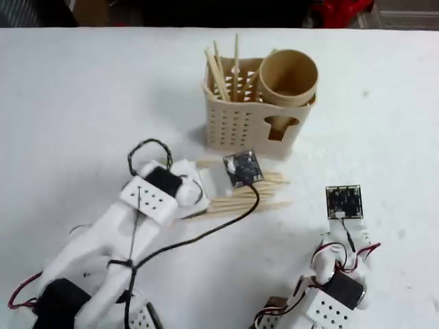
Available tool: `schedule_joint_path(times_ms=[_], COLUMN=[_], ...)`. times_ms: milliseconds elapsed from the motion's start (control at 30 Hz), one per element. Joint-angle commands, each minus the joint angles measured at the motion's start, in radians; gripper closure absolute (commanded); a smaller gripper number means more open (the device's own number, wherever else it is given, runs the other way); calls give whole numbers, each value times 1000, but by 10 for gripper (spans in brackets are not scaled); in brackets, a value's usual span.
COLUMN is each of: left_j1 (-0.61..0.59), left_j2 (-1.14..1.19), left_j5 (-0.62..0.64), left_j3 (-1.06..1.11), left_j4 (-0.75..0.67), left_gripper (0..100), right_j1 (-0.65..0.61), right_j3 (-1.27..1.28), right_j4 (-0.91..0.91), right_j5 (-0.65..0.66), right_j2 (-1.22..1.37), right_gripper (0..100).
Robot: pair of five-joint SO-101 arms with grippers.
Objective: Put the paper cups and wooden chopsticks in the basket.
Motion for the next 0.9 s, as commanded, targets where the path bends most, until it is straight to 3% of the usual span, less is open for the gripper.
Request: schedule_joint_path(times_ms=[0, 267, 467, 633, 867], left_j1=[22, 13, 13, 13, 13], left_j2=[122, 458, 476, 470, 429], left_j5=[-12, -9, -9, -11, -15], left_j3=[-28, -242, -249, -249, -258], left_j4=[-75, -84, -84, -84, -31], left_gripper=[920, 919, 889, 980, 979], right_j1=[7, 8, 7, 7, 7], right_j3=[8, 8, 8, 8, 8], right_j4=[-13, -13, -13, -13, -13], right_j5=[-8, -8, -8, -8, -8], right_j2=[-10, -10, -10, -10, -10], right_gripper=[974, 974, 974, 974, 974])
